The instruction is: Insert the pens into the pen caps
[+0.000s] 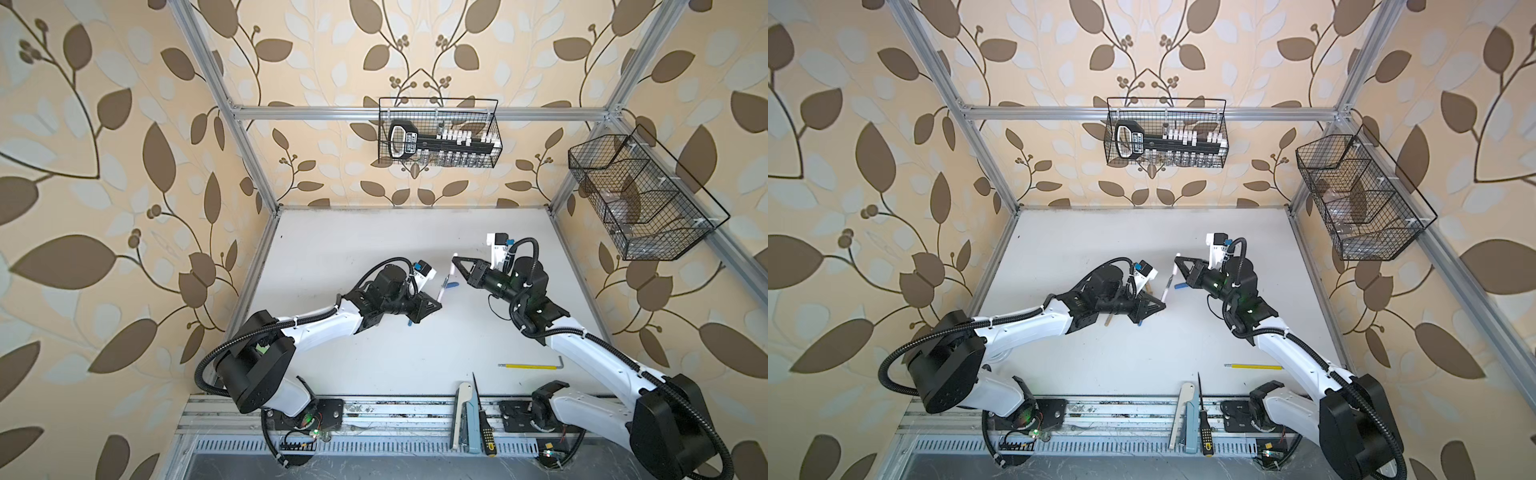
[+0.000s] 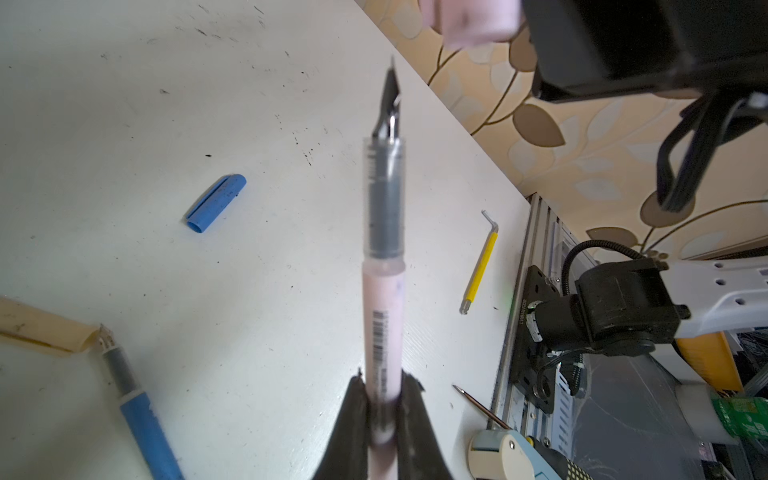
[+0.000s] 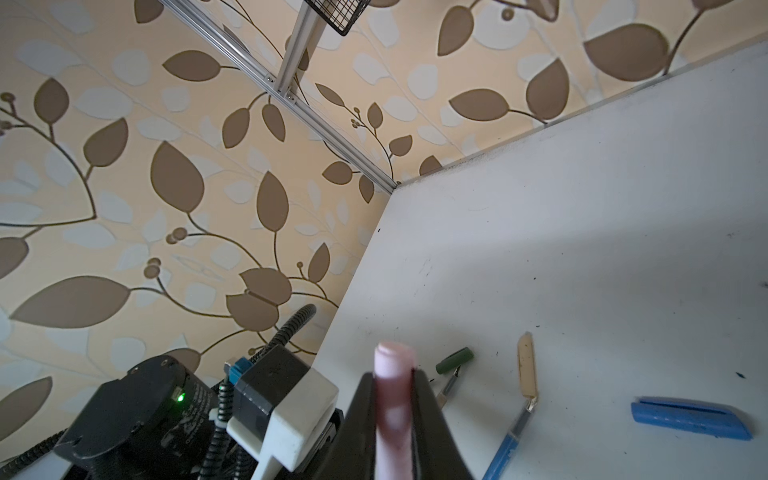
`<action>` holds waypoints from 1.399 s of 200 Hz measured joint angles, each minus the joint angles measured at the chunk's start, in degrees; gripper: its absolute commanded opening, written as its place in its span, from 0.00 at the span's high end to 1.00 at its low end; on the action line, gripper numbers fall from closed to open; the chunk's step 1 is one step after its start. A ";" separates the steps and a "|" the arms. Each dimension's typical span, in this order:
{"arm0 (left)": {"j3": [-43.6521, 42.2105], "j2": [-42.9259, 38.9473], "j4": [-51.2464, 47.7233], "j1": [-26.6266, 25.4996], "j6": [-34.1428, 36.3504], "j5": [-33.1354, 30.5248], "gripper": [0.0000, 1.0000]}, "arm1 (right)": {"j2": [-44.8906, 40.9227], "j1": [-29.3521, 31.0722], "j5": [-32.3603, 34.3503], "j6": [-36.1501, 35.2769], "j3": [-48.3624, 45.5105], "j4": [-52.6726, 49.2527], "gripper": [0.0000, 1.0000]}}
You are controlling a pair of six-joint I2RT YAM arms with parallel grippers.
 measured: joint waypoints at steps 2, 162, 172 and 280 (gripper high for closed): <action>0.00 -0.07 0.00 0.00 0.00 0.02 1.00 | 0.00 0.02 0.09 -0.02 -0.04 0.00 0.84; 0.00 -0.87 0.42 -0.02 -0.28 1.27 1.00 | 0.17 0.63 1.01 0.44 -0.96 4.76 0.84; 0.00 -0.90 0.42 -0.02 -0.28 1.27 1.00 | 0.17 0.72 1.01 0.44 -0.98 4.83 0.84; 0.00 -1.44 1.01 -0.37 -0.50 1.29 1.00 | 0.48 1.11 1.51 0.46 -3.10 5.35 0.84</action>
